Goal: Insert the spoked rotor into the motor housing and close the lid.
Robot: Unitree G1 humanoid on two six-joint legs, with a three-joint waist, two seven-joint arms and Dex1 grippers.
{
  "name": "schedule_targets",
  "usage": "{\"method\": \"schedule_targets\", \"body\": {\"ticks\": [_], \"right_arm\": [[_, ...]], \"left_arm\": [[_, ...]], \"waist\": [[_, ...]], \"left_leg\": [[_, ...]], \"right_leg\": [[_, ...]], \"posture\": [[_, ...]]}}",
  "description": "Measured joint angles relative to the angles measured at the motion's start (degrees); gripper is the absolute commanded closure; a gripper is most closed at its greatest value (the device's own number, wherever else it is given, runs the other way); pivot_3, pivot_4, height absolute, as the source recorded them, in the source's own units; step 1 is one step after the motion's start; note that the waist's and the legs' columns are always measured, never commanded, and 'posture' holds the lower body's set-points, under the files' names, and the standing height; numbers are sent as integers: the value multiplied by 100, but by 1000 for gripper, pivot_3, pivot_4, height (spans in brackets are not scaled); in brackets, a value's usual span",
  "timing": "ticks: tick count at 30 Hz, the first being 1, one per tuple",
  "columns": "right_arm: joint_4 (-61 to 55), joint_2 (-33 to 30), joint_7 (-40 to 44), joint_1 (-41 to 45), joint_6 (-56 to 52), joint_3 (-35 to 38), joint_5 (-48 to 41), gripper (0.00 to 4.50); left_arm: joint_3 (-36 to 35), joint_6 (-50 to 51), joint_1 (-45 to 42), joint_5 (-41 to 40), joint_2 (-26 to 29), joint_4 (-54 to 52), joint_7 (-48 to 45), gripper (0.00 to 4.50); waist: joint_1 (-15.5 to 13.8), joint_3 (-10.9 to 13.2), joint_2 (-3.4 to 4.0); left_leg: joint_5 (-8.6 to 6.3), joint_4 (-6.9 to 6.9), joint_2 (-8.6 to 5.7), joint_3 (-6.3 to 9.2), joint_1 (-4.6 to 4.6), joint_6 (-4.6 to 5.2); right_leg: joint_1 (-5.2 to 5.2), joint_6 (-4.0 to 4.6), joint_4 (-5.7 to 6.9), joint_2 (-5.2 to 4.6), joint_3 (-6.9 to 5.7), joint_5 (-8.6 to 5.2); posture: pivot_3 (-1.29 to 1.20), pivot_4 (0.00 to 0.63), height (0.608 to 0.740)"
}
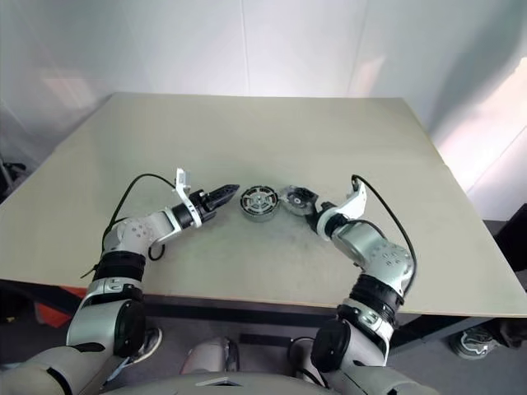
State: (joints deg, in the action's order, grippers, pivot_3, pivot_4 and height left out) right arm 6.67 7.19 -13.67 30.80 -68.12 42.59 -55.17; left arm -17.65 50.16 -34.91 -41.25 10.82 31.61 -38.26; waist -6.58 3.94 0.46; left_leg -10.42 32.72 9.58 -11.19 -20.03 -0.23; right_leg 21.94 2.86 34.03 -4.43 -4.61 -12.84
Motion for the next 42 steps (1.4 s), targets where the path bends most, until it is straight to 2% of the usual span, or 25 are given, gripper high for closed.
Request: {"method": "schedule_targets", "body": {"ticks": [3,7,11,14,17,22,24,28,36,42], "right_arm": [[388,-102,265,183,408,-289,135,16],[761,-249,611,356,883,-625,283,16],[933,-328,944,398,1315,-864,413,16],[964,-361,1203,398,1521,-1004,452,16],[718,-370,1473,379,1510,-1161,362,16],[-327,-423,1971,339,1184,-1652,-104,16],[-601,-465,2031,307,996,-1868,-224,16],[-863,-623,2160,195,826,-2380,-203,16],[-994,-1585,3095,-138,2254,-3911,1603,16],[2,-1759,3423,-162,3665,-4896,3187,16]], "left_arm": [[0,-15,-31,11,10,56,0,2412],[-3,-41,-75,36,33,123,-3,2412],[1,-41,-94,68,30,123,-3,2412],[3,-38,-94,85,16,121,-2,2412],[9,-34,-94,93,3,117,-2,2412],[15,-33,-94,109,1,112,-2,2412],[18,-33,-94,114,-2,112,-3,2412],[17,-43,-94,124,1,122,-8,2412],[-124,-290,-231,149,389,423,-113,2412],[-224,-509,-338,221,532,628,-175,2412]], "waist": [[-41,0,0],[-70,0,-1],[-70,-1,-2],[-63,-1,-2],[-56,-1,-1],[-66,-1,-2],[-67,-1,-2],[-70,-1,-2],[-74,-1,-3],[-62,0,-6]], "left_leg": [[-3,-1,-4,-1,-11,6],[-36,0,-13,-1,-31,61],[-52,30,-13,3,-130,87],[-54,34,-11,6,-157,94],[-61,39,-11,6,-158,103],[-57,45,-8,6,-125,96],[-55,45,-8,5,-95,92],[-47,45,-7,6,-90,79],[-48,45,-8,11,-104,79],[-49,49,-10,11,-107,81]], "right_leg": [[1,-21,-6,0,4,16],[12,21,8,0,8,72],[117,47,77,0,8,78],[141,49,78,2,5,77],[139,50,73,1,5,76],[105,71,73,1,7,62],[75,40,71,0,8,41],[71,34,72,1,8,39],[82,13,72,2,8,54],[82,52,72,1,8,50]], "posture": [[0,0,740],[0,0,740],[0,0,740],[0,0,740],[0,0,740],[0,0,740],[0,0,740],[0,0,740],[0,0,740],[0,0,740]]}}
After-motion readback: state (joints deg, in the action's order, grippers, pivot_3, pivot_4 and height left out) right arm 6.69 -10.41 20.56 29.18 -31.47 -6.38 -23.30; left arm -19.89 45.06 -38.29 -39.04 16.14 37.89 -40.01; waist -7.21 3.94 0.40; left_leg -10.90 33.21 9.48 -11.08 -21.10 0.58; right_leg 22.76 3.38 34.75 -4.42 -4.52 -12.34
